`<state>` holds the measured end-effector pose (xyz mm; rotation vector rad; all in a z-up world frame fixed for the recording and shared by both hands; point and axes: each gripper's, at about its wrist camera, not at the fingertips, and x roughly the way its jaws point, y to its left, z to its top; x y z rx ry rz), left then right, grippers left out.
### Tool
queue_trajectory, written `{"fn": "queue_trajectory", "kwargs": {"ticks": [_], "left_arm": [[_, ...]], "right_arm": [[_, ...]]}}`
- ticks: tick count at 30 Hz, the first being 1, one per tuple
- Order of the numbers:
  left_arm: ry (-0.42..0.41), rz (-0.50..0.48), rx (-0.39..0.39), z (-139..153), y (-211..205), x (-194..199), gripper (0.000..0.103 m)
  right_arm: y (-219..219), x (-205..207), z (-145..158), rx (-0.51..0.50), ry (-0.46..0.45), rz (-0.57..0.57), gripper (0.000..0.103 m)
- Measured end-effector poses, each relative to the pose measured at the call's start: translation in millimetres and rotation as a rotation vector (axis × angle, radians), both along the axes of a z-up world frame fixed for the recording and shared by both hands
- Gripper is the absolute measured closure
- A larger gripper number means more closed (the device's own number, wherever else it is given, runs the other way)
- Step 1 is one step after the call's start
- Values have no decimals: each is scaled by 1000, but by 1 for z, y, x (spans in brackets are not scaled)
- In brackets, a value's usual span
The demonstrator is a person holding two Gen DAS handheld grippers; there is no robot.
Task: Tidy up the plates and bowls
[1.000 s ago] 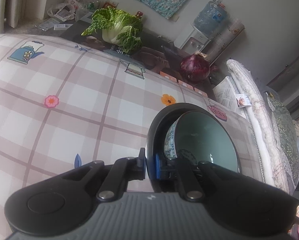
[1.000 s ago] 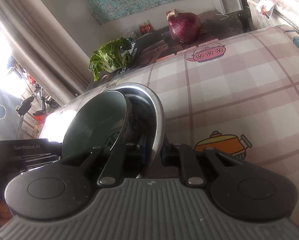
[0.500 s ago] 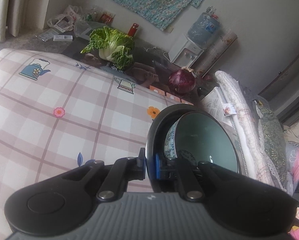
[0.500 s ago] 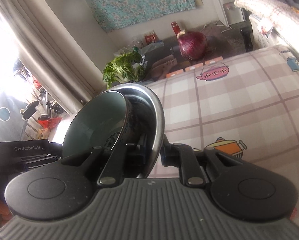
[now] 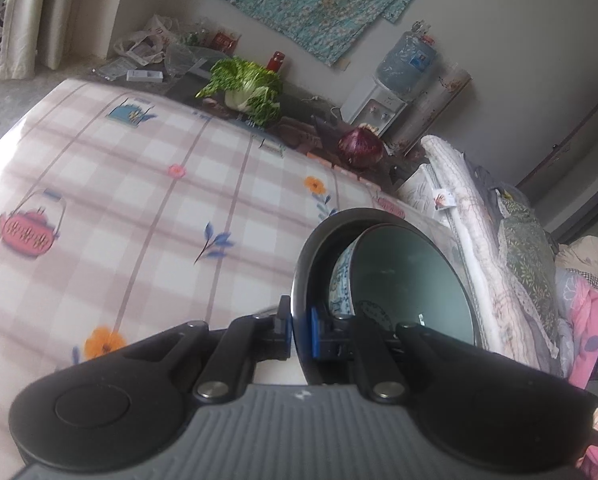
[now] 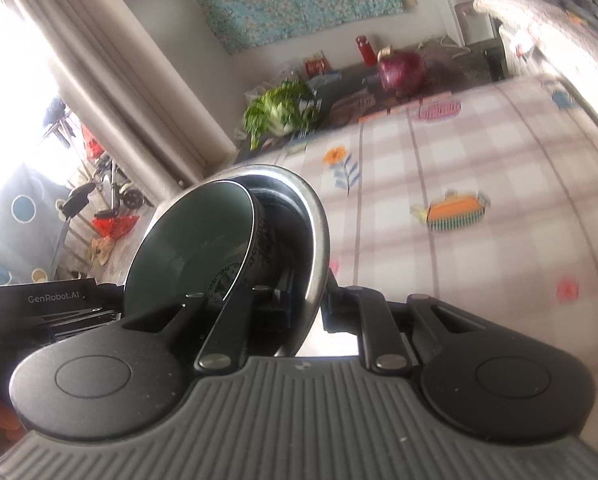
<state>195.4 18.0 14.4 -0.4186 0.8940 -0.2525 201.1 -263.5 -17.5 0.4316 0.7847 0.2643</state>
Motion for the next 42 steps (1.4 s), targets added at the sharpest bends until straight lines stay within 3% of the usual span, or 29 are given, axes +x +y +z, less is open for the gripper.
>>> {"fn": "queue_trajectory", "kwargs": {"ticks": [6,17,42], "left_arm": [[51,17,-1,-25,14,-28,95],[99,20,5,-58,19,-36,95],[64,-35,15,-65,16,-43,91]], "right_arm": [[16,-31,-22,-9,61,21,90],[29,-43,-55,-45,112,27,90],[22,-46,-59,-63,68,28,91]]}}
